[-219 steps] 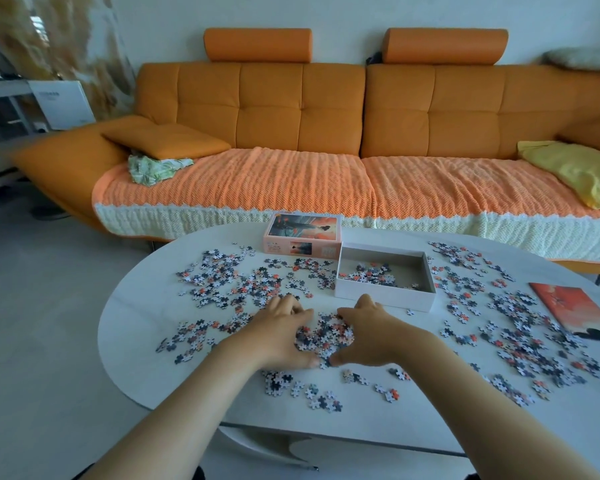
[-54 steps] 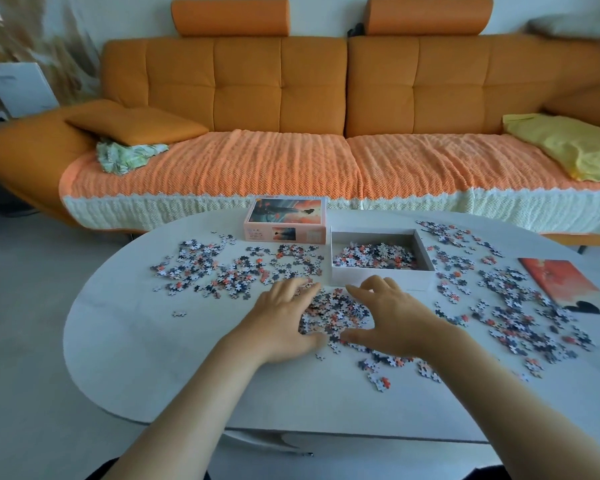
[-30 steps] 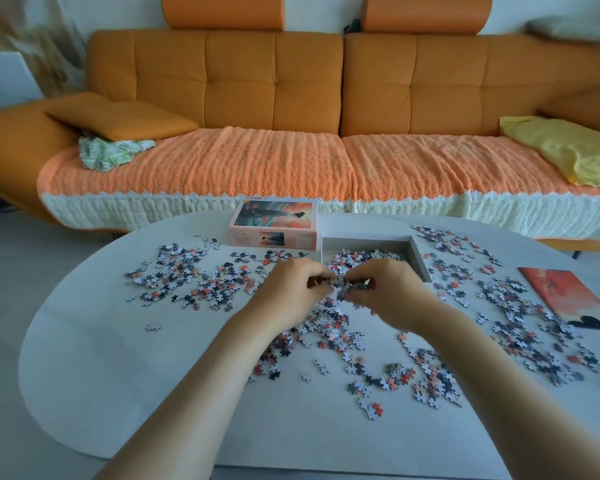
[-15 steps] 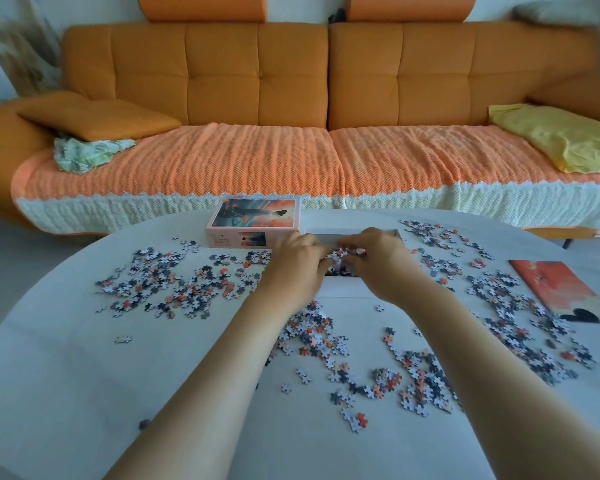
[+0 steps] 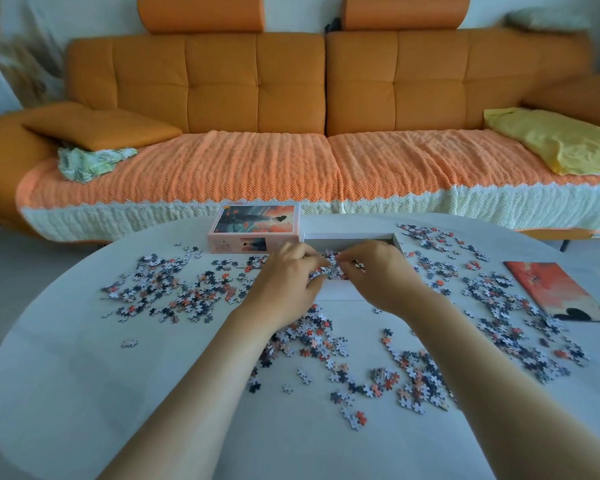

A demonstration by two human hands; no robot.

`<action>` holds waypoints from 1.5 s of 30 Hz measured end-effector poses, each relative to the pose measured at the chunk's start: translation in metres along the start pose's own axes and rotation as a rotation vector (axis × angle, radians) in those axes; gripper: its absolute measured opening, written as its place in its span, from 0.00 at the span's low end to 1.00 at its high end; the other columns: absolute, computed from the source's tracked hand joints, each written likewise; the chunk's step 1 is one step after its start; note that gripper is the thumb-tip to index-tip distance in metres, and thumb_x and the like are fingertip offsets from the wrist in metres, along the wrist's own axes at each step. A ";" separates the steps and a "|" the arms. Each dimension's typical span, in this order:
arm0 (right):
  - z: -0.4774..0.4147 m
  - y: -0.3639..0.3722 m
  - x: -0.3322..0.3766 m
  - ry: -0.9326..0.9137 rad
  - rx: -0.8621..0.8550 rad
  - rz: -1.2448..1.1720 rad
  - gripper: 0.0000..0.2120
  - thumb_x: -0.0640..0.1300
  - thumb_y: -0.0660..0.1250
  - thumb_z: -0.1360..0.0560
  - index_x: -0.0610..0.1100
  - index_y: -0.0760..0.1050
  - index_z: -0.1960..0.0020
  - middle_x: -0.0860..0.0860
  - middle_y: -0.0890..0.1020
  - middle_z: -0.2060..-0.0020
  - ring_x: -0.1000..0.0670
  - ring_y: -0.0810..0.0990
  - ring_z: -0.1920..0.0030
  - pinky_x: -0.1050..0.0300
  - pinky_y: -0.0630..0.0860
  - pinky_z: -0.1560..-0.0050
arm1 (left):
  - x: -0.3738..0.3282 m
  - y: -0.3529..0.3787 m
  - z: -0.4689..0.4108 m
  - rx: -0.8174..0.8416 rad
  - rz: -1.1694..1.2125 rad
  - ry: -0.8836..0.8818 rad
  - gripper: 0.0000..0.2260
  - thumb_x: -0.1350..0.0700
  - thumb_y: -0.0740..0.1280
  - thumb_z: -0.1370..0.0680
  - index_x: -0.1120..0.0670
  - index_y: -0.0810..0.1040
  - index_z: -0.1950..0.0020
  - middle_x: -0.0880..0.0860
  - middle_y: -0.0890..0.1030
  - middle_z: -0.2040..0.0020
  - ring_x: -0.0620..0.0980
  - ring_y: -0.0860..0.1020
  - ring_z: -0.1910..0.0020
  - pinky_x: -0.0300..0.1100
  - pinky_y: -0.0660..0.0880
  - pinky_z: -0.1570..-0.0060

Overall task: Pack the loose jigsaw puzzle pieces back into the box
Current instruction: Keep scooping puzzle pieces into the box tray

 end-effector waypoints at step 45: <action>0.097 0.115 0.186 -0.498 0.288 0.022 0.16 0.60 0.65 0.25 0.57 0.79 0.40 0.55 0.77 0.41 0.50 0.72 0.42 0.51 0.68 0.40 | 0.110 -0.084 0.225 0.523 0.212 -0.504 0.11 0.46 0.77 0.38 0.44 0.82 0.59 0.42 0.80 0.65 0.38 0.75 0.68 0.37 0.74 0.62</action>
Point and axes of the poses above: each hand's wrist, its own z-axis away from the middle knuckle, its own y-axis out of the palm, x = y × z, the point moved 8 cm from there along -z, towards the middle knuckle
